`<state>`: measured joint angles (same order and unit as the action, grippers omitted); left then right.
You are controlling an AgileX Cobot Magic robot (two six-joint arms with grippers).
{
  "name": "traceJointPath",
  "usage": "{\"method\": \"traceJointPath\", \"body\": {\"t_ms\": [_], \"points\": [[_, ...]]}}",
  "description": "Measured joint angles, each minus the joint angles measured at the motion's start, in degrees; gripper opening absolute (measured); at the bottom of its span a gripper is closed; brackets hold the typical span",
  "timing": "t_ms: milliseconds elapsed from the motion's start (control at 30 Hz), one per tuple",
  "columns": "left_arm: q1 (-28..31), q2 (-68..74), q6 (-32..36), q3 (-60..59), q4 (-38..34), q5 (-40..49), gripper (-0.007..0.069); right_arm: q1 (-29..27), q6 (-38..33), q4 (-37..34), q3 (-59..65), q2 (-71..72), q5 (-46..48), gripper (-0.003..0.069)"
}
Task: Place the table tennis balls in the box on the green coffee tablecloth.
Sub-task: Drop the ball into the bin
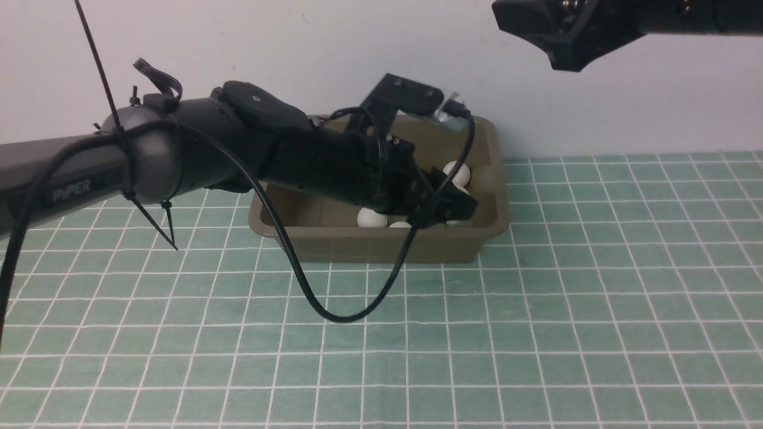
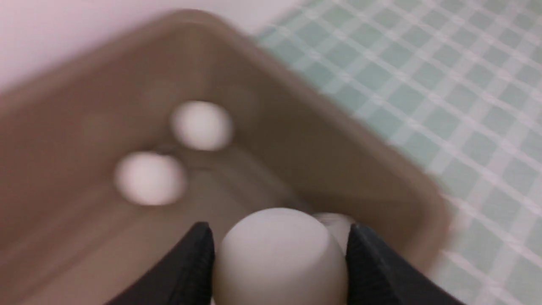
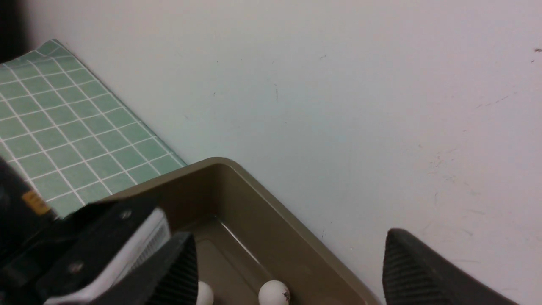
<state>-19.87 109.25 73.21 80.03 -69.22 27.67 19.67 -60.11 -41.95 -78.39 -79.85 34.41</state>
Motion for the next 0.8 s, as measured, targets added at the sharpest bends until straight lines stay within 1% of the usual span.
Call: {"method": "traceJointPath", "body": {"t_ms": [133,200,333,400,567,667,800], "points": [[5.0,0.8,4.8,0.1,-0.7,-5.2,0.0358,0.0,0.2,0.0,0.0,0.0,0.6,0.0531],[6.9,1.5,8.0,0.1,-1.2,-6.2,0.0395,0.0,0.3,0.0,0.0,0.0,0.8,0.0531],[8.4,2.4,10.4,0.1,-4.1,-6.8,0.048,0.0,0.3,0.0,0.0,0.0,1.0,0.0531],[8.4,2.5,11.0,0.1,-5.3,-7.0,0.0509,0.0,0.3,0.0,0.0,0.0,1.0,0.0531],[8.5,-0.9,11.2,0.1,-4.8,-6.9,0.0522,0.0,0.3,0.9,0.0,0.0,0.1,0.0531],[9.0,-3.9,10.6,0.1,-4.0,-6.9,0.0522,0.0,0.6,4.2,0.0,1.0,-3.8,0.0531],[10.2,-10.4,6.9,0.1,-0.8,-6.9,0.0522,-0.6,5.1,9.0,0.0,3.7,-7.1,0.0531]]}}
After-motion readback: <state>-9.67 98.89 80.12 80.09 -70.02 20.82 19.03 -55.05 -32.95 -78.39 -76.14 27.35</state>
